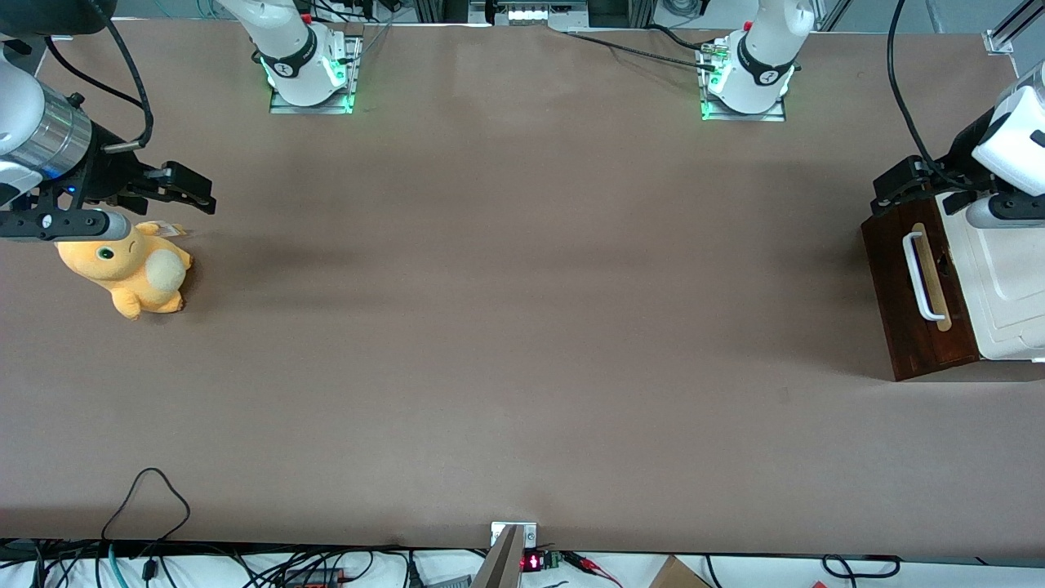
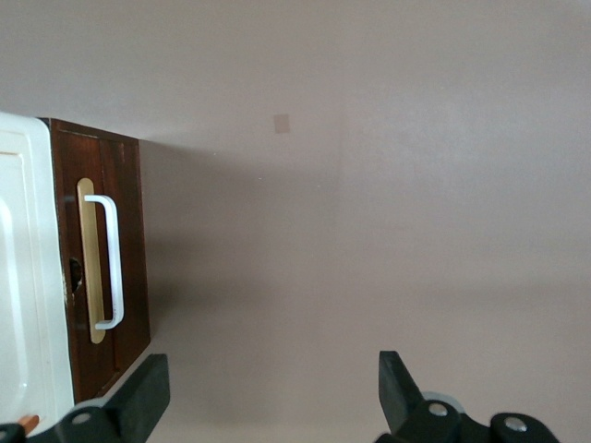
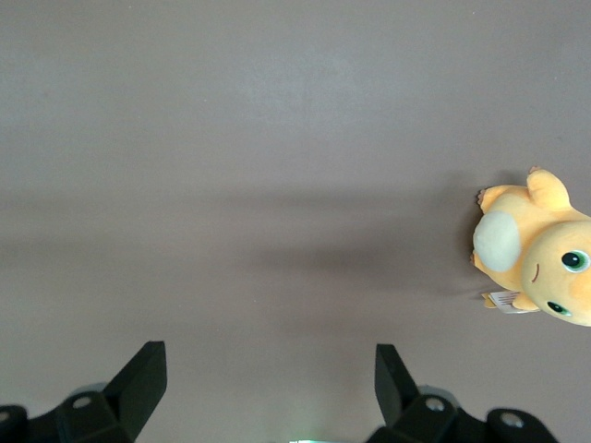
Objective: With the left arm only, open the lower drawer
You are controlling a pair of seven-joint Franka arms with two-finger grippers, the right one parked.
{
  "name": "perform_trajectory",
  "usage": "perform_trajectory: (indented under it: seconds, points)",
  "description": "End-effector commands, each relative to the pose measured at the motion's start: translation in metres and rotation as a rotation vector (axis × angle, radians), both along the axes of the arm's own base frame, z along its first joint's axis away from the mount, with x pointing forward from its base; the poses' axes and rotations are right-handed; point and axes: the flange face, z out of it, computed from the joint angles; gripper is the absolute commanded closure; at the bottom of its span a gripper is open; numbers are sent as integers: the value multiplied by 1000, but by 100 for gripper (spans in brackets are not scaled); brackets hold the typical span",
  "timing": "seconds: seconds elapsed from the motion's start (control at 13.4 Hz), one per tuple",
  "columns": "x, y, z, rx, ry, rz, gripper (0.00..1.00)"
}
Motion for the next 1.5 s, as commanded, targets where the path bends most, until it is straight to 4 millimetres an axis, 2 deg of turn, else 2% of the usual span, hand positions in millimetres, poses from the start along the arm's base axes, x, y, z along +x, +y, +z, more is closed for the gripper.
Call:
perform_trajectory:
  seconds: [0.0,0.15,0.22,0.3,0.52,0.67,0.82,1.12,1.2,1.27,1.42]
  points:
    - [0,0,5,-26,7,-38,0]
    - [0,-6,7,-13,4,-36,0]
    - [0,-21,1,23,17,-46,0]
    - [0,-24,-5,116,26,-18,0]
    - [-7,-65,-34,331,75,60,0]
    - [-17,-90,-66,501,96,113,0]
    - [-27,-105,-108,638,108,178,0]
    - [-48,-120,-202,891,75,262,0]
    - [-55,-116,-225,969,65,245,0]
    - [-60,-112,-237,1002,76,222,0]
    - [-61,-111,-244,1006,95,208,0]
